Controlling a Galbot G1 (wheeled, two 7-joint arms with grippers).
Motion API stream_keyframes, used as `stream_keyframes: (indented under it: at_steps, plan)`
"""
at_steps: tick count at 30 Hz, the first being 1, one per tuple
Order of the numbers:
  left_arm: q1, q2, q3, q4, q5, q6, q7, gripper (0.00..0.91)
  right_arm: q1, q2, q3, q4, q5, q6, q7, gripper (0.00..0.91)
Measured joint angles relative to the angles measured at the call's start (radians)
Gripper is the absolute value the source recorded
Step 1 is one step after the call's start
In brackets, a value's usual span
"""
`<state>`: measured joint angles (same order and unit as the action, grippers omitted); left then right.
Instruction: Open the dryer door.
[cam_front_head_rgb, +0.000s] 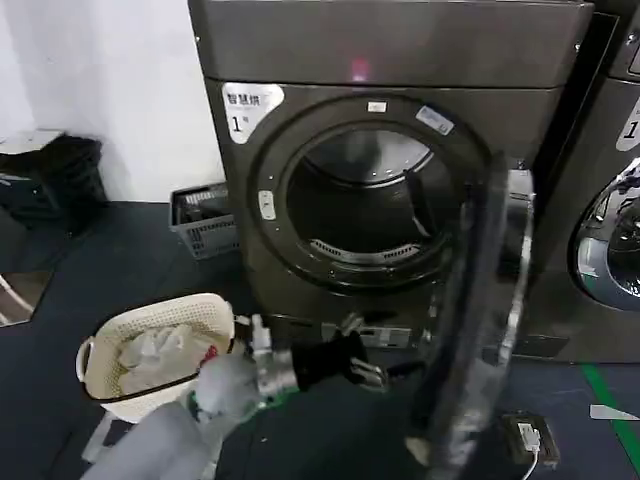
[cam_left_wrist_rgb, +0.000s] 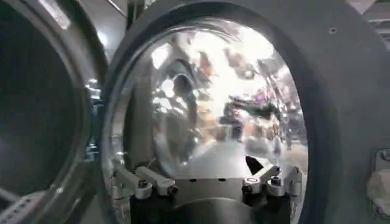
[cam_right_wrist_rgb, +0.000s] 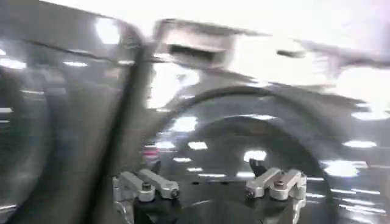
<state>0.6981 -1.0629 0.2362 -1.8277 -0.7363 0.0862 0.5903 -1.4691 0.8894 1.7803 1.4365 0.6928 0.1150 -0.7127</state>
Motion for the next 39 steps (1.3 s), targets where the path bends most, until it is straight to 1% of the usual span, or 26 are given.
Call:
stream_keyframes:
  at_steps: [2, 3, 5, 8, 11, 15, 18, 22, 26, 30, 34, 36, 39]
  plan:
    - [-0.015, -0.016, 0.031, 0.011, 0.005, -0.007, -0.005, 0.907, -0.027, 0.005, 0.037, 0.008, -0.009, 0.0, 0.083, 0.907]
    - [-0.022, -0.027, 0.046, 0.019, 0.003, -0.008, -0.007, 0.907, -0.038, 0.008, 0.053, 0.013, -0.024, -0.01, 0.112, 0.907]
    - [-0.038, -0.048, 0.078, 0.035, 0.004, -0.009, -0.009, 0.907, -0.059, 0.015, 0.09, 0.026, -0.059, -0.041, 0.168, 0.907]
    - [-0.063, -0.085, 0.122, 0.062, 0.004, -0.017, -0.011, 0.907, -0.086, 0.021, 0.158, 0.049, -0.071, -0.107, 0.251, 0.907]
    - [-0.095, -0.12, 0.161, 0.095, 0.012, -0.032, -0.022, 0.907, -0.106, 0.016, 0.227, 0.046, -0.106, -0.134, 0.351, 0.907]
    - [-0.135, -0.179, 0.212, 0.144, 0.02, -0.047, -0.028, 0.907, -0.131, -0.002, 0.303, 0.023, -0.122, -0.165, 0.468, 0.907]
    - [-0.16, -0.215, 0.235, 0.171, 0.021, -0.047, -0.043, 0.907, -0.15, -0.011, 0.357, 0.021, -0.127, -0.192, 0.481, 0.907]
    - [-0.19, -0.266, 0.264, 0.208, 0.056, -0.05, -0.097, 0.907, -0.169, -0.013, 0.42, 0.036, -0.137, -0.24, 0.505, 0.907]
    - [-0.215, -0.313, 0.279, 0.246, 0.09, -0.079, -0.134, 0.907, -0.183, -0.015, 0.456, 0.028, -0.137, -0.251, 0.521, 0.907]
    - [-0.241, -0.366, 0.294, 0.292, 0.116, -0.098, -0.147, 0.907, -0.194, -0.029, 0.489, 0.016, -0.135, -0.27, 0.546, 0.907]
    - [-0.254, -0.416, 0.309, 0.335, 0.104, -0.118, -0.148, 0.907, -0.197, -0.047, 0.528, 0.011, -0.117, -0.321, 0.567, 0.907]
    - [-0.254, -0.439, 0.316, 0.356, 0.121, -0.132, -0.151, 0.907, -0.201, -0.05, 0.548, 0.01, -0.127, -0.335, 0.573, 0.907]
    - [-0.26, -0.476, 0.328, 0.393, 0.145, -0.149, -0.161, 0.907, -0.213, -0.051, 0.578, 0.002, -0.175, -0.33, 0.581, 0.907]
